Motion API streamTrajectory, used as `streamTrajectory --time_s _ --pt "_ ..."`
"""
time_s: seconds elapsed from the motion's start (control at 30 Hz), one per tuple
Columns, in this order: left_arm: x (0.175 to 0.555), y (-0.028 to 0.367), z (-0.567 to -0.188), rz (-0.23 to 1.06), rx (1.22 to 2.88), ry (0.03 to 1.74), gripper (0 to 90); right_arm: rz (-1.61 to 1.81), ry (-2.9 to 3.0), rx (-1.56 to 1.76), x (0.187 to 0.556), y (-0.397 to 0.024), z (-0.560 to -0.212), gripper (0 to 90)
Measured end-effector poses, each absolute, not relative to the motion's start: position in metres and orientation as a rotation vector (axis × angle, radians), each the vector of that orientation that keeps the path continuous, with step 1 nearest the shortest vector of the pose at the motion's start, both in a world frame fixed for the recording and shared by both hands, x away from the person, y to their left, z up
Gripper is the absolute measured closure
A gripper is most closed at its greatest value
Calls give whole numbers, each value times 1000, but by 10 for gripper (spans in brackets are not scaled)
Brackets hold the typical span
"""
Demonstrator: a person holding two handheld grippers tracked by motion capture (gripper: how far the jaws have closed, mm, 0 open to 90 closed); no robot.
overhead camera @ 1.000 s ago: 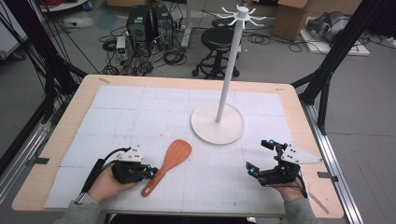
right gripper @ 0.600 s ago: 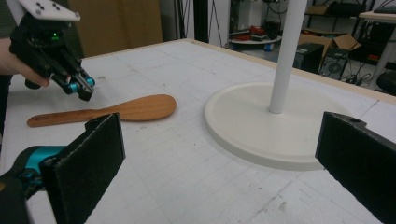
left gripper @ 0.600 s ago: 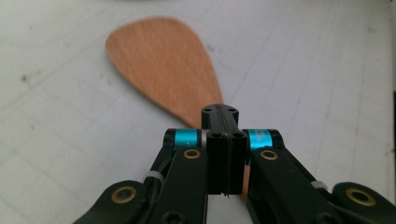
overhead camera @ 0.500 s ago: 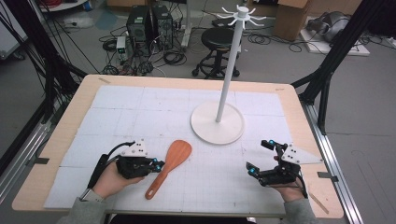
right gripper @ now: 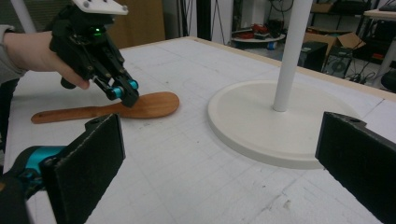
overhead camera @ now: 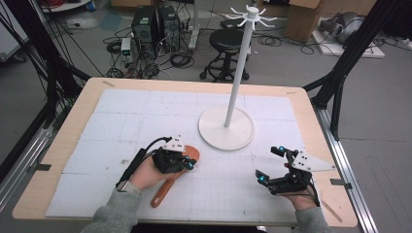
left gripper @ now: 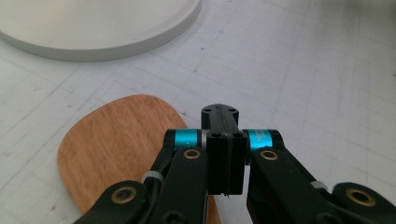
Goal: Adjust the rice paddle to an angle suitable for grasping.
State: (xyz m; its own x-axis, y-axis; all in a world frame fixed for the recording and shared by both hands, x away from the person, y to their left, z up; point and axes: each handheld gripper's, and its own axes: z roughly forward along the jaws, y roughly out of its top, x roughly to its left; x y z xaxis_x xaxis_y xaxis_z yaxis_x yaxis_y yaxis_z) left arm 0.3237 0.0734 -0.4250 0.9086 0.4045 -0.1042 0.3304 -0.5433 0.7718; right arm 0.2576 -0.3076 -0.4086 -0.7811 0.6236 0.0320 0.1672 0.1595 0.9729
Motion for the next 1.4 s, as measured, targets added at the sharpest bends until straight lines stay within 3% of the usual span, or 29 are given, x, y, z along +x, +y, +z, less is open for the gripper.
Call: streamTrajectory --time_s 0.43,0.7,1.13,1.4 --pt "331 60 -440 75 2269 504 896 1648 2081 755 258 -306 -410 0" --pt "331 62 -439 135 2286 513 897 1647 2082 757 258 -306 -410 0" --pt "336 77 -437 197 2301 579 898 1641 2090 769 257 -308 -412 0" --pt "342 109 -437 222 2270 670 898 1633 2095 778 256 -309 -413 0"
